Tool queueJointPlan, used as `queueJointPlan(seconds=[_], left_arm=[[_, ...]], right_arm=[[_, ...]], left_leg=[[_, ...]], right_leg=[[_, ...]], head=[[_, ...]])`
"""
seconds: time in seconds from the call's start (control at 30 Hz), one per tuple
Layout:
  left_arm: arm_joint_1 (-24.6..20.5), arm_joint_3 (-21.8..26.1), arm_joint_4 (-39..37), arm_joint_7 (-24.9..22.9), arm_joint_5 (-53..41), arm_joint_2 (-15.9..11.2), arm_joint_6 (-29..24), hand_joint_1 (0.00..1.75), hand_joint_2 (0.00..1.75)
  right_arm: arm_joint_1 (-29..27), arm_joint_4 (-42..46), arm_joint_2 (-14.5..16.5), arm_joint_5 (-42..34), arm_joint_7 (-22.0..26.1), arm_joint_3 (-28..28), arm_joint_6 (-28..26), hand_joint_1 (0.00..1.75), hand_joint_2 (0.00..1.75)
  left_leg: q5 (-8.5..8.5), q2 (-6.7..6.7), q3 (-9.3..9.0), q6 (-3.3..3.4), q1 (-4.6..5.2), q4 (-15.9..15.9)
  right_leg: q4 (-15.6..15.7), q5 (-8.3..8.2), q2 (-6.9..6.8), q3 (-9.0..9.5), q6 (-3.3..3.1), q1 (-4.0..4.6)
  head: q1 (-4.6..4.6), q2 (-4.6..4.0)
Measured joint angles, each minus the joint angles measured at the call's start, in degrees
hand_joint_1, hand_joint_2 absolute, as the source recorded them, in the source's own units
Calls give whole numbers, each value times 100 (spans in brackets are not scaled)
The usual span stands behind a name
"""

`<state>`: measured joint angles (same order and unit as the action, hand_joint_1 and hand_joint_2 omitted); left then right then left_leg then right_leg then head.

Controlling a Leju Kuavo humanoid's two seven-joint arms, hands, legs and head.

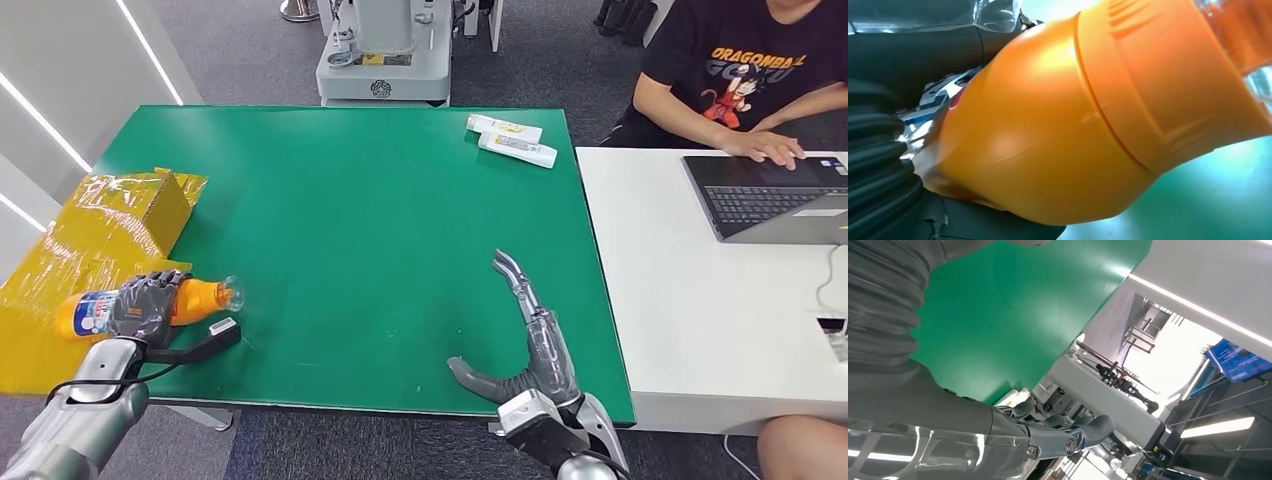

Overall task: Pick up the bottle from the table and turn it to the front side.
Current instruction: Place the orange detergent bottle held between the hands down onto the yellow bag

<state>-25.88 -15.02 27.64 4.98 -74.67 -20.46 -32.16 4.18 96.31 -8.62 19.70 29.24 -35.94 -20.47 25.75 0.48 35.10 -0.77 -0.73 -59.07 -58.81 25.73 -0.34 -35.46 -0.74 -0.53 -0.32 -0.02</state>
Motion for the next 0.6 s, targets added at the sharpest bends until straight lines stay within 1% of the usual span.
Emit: queueJointPlan(seconds=[0.07, 0.13, 0.2, 0.6], left_arm=[[26, 42, -13, -1, -10, 1, -1, 128, 175], [49, 73, -28, 0, -13, 2, 3, 44, 175], [73, 93, -46, 1, -14, 2, 3, 0, 175], [94, 299, -63, -52, -25, 73, -55, 0, 175]], right_arm=[[33, -27, -5, -15, 0, -19, 4, 0, 175], [63, -55, -14, -39, -1, -33, 5, 0, 175], [81, -78, -27, -54, -2, -38, 5, 0, 175], [84, -114, -144, -99, -2, -112, -36, 0, 175]], left_leg=[[0, 0, 0, 0, 0, 0], [0, 0, -1, 0, 0, 0], [0, -1, 0, 0, 0, 0], [1, 0, -2, -2, 0, 0]], right_leg=[[0, 0, 0, 0, 0, 0], [0, 0, 0, 0, 0, 0], [0, 0, -1, 0, 0, 0], [0, 0, 0, 1, 0, 0]], head=[[0, 0], [1, 0], [1, 0], [2, 0]])
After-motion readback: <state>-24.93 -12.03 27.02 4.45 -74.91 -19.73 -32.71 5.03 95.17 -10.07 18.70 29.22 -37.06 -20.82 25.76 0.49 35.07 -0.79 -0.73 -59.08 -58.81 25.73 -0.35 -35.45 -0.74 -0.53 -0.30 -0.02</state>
